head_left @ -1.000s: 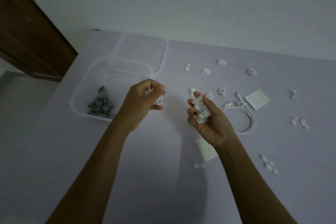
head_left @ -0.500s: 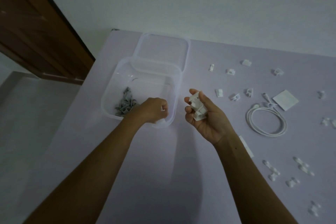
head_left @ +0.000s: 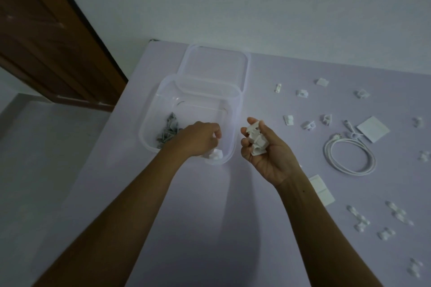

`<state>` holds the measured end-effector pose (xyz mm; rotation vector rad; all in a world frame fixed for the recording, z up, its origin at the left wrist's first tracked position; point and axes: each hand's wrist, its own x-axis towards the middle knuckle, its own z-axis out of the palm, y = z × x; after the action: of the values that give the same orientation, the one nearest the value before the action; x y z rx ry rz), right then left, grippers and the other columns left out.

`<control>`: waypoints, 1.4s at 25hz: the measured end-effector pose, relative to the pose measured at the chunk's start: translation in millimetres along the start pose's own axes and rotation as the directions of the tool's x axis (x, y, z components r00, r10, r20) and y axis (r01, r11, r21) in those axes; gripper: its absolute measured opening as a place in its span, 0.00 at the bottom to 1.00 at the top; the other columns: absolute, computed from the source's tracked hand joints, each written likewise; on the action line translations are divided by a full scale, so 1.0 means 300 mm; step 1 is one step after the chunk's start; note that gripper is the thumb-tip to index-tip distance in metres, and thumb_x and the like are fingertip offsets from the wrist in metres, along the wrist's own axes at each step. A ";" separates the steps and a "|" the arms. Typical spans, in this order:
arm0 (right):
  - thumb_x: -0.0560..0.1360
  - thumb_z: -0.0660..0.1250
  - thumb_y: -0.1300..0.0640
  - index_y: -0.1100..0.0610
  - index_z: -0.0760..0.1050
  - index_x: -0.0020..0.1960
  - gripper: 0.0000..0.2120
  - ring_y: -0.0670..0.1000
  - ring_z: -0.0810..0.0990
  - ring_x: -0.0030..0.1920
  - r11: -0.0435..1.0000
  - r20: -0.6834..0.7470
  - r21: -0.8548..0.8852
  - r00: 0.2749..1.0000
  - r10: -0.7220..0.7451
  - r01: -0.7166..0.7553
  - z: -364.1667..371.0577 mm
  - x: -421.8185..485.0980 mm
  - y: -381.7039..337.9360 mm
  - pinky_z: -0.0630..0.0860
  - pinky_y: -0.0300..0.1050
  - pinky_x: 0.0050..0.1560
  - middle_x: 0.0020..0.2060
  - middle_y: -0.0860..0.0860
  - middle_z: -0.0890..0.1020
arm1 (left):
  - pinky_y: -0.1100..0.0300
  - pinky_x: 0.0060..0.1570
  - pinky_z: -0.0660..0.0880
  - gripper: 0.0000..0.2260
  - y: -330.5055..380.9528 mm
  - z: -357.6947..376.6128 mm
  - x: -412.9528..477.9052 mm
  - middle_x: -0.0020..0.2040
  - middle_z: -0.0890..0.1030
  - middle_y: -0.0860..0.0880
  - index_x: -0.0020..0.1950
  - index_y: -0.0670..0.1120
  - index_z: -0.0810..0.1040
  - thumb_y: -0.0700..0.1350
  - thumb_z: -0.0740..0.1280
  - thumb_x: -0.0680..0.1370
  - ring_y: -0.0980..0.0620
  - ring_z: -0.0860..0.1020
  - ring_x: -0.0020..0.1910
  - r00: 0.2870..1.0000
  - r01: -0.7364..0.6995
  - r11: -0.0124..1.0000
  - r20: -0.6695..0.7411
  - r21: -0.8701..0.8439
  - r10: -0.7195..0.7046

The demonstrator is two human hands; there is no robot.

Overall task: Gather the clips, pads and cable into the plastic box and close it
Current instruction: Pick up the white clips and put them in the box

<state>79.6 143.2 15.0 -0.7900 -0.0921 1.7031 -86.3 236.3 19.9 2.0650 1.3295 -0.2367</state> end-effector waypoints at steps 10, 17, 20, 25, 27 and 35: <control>0.78 0.64 0.54 0.58 0.77 0.54 0.09 0.49 0.74 0.36 0.394 0.005 -0.918 0.995 0.100 -0.035 0.248 0.145 -0.012 0.74 0.40 0.38 0.45 0.53 0.78 | 0.56 0.70 0.60 0.21 -0.273 -0.061 -0.085 0.74 0.65 0.42 0.73 0.41 0.62 0.38 0.58 0.79 0.45 0.63 0.73 0.659 0.060 0.990 -0.741 -0.125 -0.134; 0.76 0.66 0.54 0.59 0.76 0.56 0.12 0.51 0.76 0.50 -0.418 0.050 -0.901 0.985 0.168 0.117 0.258 0.243 0.094 0.75 0.42 0.51 0.58 0.54 0.77 | 0.50 0.72 0.62 0.25 -0.311 -0.007 -0.058 0.76 0.60 0.42 0.76 0.43 0.52 0.39 0.55 0.80 0.43 0.61 0.74 0.744 0.155 0.964 -0.616 -0.217 -0.259; 0.76 0.67 0.53 0.57 0.77 0.56 0.12 0.52 0.75 0.55 -0.459 0.023 -0.882 0.981 0.192 0.110 0.236 0.257 0.116 0.68 0.41 0.52 0.59 0.53 0.77 | 0.49 0.70 0.65 0.25 -0.316 -0.002 -0.056 0.75 0.62 0.42 0.76 0.43 0.53 0.39 0.55 0.80 0.43 0.63 0.73 0.741 0.153 0.964 -0.620 -0.218 -0.258; 0.77 0.65 0.53 0.56 0.77 0.59 0.13 0.52 0.75 0.57 -0.479 0.012 -0.866 0.963 0.267 0.144 0.248 0.262 0.115 0.69 0.41 0.55 0.60 0.53 0.77 | 0.48 0.69 0.67 0.25 -0.315 0.005 -0.055 0.74 0.63 0.43 0.76 0.44 0.53 0.39 0.57 0.80 0.43 0.64 0.72 0.735 0.161 0.963 -0.625 -0.216 -0.264; 0.79 0.62 0.53 0.57 0.76 0.61 0.14 0.53 0.76 0.58 -0.500 0.002 -0.852 0.954 0.299 0.158 0.261 0.263 0.104 0.70 0.43 0.58 0.60 0.53 0.78 | 0.48 0.68 0.67 0.26 -0.314 0.002 -0.055 0.74 0.64 0.43 0.76 0.44 0.53 0.39 0.57 0.80 0.43 0.65 0.72 0.729 0.162 0.963 -0.632 -0.216 -0.264; 0.78 0.53 0.70 0.56 0.76 0.64 0.22 0.56 0.76 0.58 -0.493 -0.056 -0.859 0.931 0.361 0.139 0.283 0.266 0.068 0.75 0.43 0.53 0.65 0.54 0.75 | 0.48 0.68 0.68 0.26 -0.318 0.005 -0.051 0.74 0.64 0.42 0.76 0.44 0.54 0.38 0.58 0.79 0.43 0.65 0.71 0.724 0.166 0.963 -0.637 -0.212 -0.265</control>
<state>10.4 237.2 34.6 -1.8972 -2.3204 1.4607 -175.3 249.1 -15.1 1.9326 1.9469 0.5455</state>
